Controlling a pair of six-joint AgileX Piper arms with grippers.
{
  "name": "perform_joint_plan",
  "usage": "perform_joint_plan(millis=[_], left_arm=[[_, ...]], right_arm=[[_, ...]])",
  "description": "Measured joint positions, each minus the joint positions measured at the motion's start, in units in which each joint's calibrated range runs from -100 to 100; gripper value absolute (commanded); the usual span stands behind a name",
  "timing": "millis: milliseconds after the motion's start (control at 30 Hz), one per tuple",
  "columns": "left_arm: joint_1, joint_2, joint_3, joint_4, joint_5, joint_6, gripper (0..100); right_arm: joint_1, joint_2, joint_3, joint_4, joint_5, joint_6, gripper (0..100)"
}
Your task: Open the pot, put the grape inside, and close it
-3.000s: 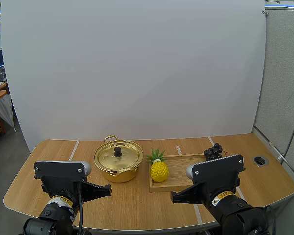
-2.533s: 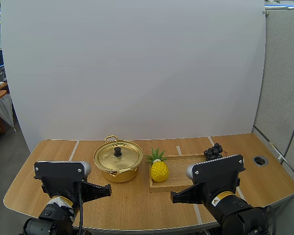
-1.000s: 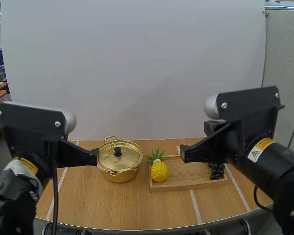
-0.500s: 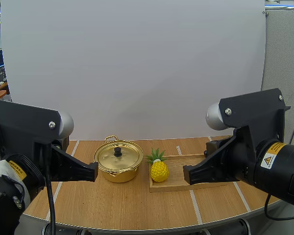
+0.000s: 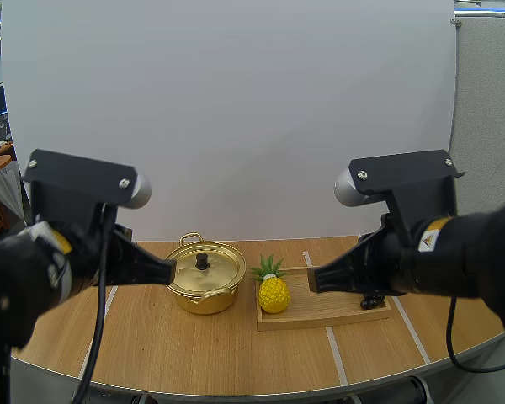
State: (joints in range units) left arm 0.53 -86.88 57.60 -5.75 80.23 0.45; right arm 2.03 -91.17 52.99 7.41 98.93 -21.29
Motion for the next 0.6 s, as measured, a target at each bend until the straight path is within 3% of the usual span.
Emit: perform_joint_plan(millis=[233, 333, 433, 533, 600], left_arm=[[0.0, 8.3, 0.0, 0.0, -4.0, 1.1, 3], [0.0, 19.0, 0.0, -0.1, -8.8, 2.5, 14], [0.0, 21.0, 0.0, -0.3, -12.7, 3.6, 33], [0.0, 23.2, 0.0, -0.3, -15.0, 3.8, 58], [0.0, 23.4, 0.0, -0.3, -15.4, 3.8, 66]], right_arm=[[0.0, 9.0, 0.0, -7.4, -2.0, 5.2, 0], [0.0, 13.3, 0.0, -11.9, -3.6, 7.8, 0], [0.0, 15.7, 0.0, -12.6, -6.5, 8.6, 2], [0.0, 16.3, 0.0, -12.8, -7.1, 8.7, 33], [0.0, 16.5, 0.0, -12.8, -7.2, 8.8, 48]])
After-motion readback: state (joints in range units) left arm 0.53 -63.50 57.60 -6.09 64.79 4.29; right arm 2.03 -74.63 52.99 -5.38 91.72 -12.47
